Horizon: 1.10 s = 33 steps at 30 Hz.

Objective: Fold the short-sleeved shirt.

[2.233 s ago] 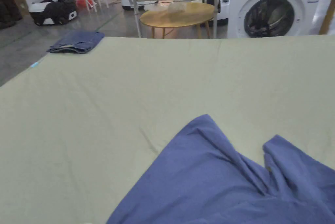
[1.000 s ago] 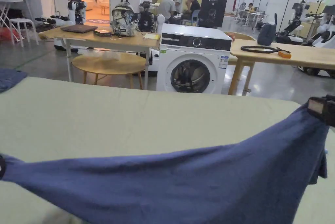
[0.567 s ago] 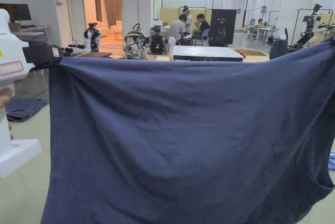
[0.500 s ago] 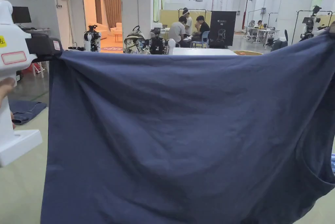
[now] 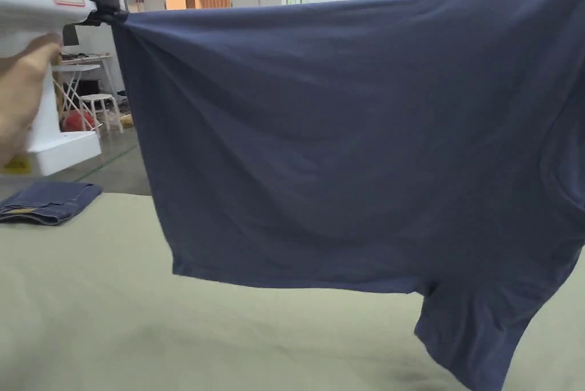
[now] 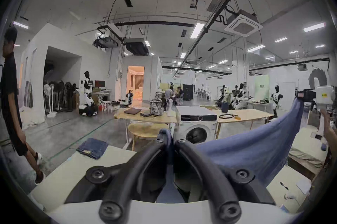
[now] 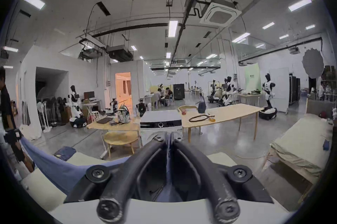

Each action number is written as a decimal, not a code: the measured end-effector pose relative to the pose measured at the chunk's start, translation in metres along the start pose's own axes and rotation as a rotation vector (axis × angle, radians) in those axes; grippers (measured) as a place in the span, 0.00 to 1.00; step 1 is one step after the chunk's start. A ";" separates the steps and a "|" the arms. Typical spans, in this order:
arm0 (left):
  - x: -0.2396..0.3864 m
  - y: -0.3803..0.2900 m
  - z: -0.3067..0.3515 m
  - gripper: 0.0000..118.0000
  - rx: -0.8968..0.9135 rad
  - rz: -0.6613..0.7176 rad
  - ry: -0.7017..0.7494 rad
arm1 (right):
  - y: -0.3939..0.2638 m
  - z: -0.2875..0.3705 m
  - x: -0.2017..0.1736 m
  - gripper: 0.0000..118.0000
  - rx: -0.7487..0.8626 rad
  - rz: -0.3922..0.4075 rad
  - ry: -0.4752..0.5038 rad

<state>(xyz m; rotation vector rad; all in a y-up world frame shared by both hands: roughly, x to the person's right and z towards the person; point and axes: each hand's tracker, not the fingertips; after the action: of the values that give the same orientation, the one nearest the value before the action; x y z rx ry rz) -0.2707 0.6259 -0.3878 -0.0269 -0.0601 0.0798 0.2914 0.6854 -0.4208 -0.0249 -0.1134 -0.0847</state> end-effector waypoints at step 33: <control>-0.041 -0.371 0.291 0.00 -0.350 0.210 0.023 | -0.410 0.308 0.099 0.02 -0.379 -0.106 0.032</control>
<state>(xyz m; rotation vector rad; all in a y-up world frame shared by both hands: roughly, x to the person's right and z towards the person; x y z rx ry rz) -0.3004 0.2596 -0.0886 -0.3837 -0.0477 0.2782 0.3198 0.2780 -0.0955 -0.3960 -0.0651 -0.2114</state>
